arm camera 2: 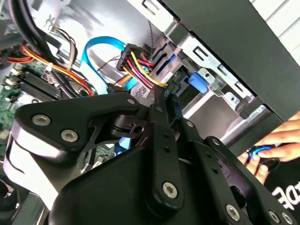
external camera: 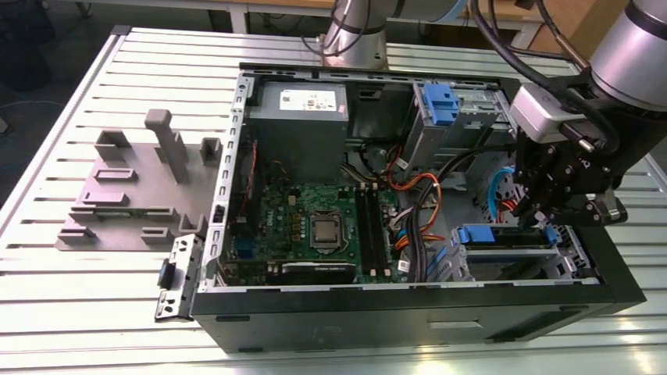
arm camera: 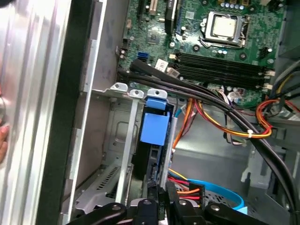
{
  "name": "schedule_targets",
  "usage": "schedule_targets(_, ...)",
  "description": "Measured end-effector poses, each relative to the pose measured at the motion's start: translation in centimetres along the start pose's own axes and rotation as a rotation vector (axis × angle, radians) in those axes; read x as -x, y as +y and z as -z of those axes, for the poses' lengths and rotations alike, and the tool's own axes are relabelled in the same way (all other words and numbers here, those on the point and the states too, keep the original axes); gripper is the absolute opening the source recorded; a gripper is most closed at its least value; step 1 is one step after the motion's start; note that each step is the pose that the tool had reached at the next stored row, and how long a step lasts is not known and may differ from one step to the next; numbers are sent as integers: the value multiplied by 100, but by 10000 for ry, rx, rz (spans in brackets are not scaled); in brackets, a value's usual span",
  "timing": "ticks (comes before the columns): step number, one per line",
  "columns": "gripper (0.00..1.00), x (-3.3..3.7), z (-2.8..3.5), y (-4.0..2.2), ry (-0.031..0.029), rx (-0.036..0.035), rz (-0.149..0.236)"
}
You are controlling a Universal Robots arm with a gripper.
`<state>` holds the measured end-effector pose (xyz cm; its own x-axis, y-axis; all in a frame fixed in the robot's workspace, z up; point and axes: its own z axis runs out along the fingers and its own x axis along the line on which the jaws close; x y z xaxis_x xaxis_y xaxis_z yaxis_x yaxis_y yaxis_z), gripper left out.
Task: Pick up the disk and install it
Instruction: 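Insert the first disk wire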
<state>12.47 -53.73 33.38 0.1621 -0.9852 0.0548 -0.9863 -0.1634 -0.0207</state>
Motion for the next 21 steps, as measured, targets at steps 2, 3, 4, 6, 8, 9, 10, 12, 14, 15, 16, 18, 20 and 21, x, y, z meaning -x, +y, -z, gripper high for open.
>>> schedule_targets(2,19,-4,0,5,-168,-28,-17)
schedule_targets(3,19,-6,0,7,-263,-43,-26)
schedule_targets(4,19,-9,0,8,-323,-53,-35)
schedule_targets(6,19,-9,0,8,-328,-52,-55)
schedule_targets(8,19,-15,-1,9,-329,-52,-76)
schedule_targets(9,19,-19,-1,10,-328,-51,-88)
schedule_targets(10,19,-25,-1,11,-328,-51,-100)
schedule_targets(12,19,-38,-2,13,-328,-50,-121)
schedule_targets(14,19,-54,-3,16,-326,-49,-142)
schedule_targets(15,19,-62,-4,17,-327,-49,-154)
schedule_targets(16,19,-72,-5,19,-326,-48,-168)
schedule_targets(18,19,-92,-8,22,-326,-46,-222)
schedule_targets(20,19,-108,-11,25,-324,-42,-336)
schedule_targets(21,19,-111,-13,25,-322,-38,-429)
